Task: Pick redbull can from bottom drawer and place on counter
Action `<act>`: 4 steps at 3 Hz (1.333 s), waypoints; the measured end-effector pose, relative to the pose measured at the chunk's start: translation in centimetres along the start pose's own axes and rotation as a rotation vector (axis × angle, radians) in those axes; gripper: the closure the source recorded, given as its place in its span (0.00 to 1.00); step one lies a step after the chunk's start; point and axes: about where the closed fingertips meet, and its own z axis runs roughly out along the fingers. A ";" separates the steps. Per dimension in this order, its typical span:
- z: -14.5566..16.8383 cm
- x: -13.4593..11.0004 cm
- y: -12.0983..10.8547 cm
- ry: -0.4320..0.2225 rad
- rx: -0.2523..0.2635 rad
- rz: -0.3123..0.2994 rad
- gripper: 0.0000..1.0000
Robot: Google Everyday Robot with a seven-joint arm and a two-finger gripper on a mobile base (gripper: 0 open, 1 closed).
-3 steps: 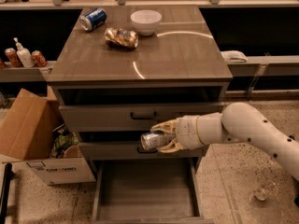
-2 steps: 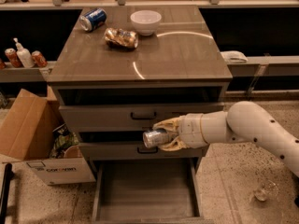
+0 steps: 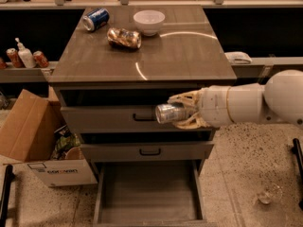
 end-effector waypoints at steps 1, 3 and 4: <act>-2.6 1.6 -3.6 -0.009 0.070 0.032 1.00; -3.3 2.3 -7.6 -0.039 0.093 0.095 1.00; -3.3 3.1 -11.0 -0.055 0.090 0.156 1.00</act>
Offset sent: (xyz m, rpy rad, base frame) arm 0.0166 -0.0175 0.0240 0.0517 -0.0072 -0.0278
